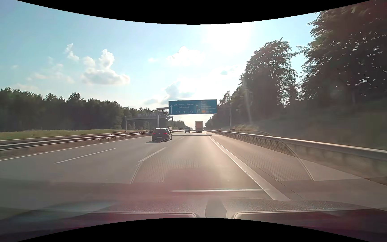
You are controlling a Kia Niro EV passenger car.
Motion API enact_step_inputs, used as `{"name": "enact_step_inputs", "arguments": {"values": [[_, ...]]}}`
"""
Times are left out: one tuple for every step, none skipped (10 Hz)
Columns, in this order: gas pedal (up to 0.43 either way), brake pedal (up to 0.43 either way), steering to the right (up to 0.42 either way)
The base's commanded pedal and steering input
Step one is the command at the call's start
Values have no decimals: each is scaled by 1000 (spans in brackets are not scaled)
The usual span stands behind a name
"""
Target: Follow the waypoints while adhering to traffic rules and regulations
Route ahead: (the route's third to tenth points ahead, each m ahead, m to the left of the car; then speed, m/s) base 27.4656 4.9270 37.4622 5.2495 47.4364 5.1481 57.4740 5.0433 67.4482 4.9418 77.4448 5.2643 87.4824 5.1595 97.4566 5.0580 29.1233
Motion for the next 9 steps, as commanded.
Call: {"name": "enact_step_inputs", "arguments": {"values": [[157,0,-3],[157,0,-3],[177,0,-3],[189,0,-3],[189,0,-3],[209,0,-3],[220,0,-3],[228,0,-2],[240,0,-2]]}}
